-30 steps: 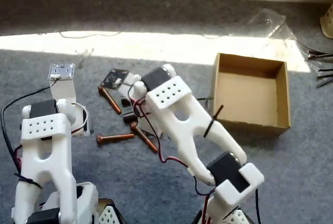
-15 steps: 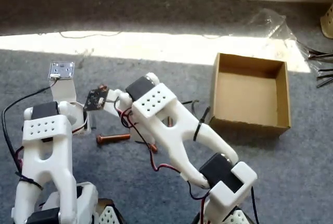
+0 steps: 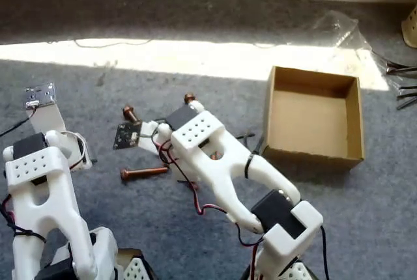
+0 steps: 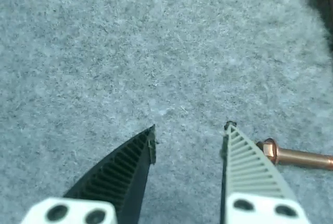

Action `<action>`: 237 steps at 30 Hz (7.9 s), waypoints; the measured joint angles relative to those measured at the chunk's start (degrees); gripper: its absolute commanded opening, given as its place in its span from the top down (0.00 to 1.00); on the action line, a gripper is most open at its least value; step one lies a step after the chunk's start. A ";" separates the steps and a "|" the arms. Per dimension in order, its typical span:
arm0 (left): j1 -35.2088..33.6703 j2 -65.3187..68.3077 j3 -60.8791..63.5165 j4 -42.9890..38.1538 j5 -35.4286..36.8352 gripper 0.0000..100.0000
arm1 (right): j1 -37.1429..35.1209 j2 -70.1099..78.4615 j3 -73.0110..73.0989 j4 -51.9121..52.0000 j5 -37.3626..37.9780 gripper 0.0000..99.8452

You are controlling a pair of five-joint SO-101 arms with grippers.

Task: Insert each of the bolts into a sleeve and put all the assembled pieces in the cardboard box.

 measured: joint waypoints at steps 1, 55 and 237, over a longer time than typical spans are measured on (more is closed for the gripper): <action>0.00 0.00 0.00 0.00 0.00 0.80 | 0.35 0.00 0.00 -1.05 0.35 0.88; 0.35 0.00 0.00 -0.18 0.00 0.80 | 2.99 3.78 10.99 -20.84 -0.53 0.99; 37.98 -23.21 -11.08 8.09 -4.04 1.00 | 14.77 -99.87 53.36 -23.82 -41.49 1.00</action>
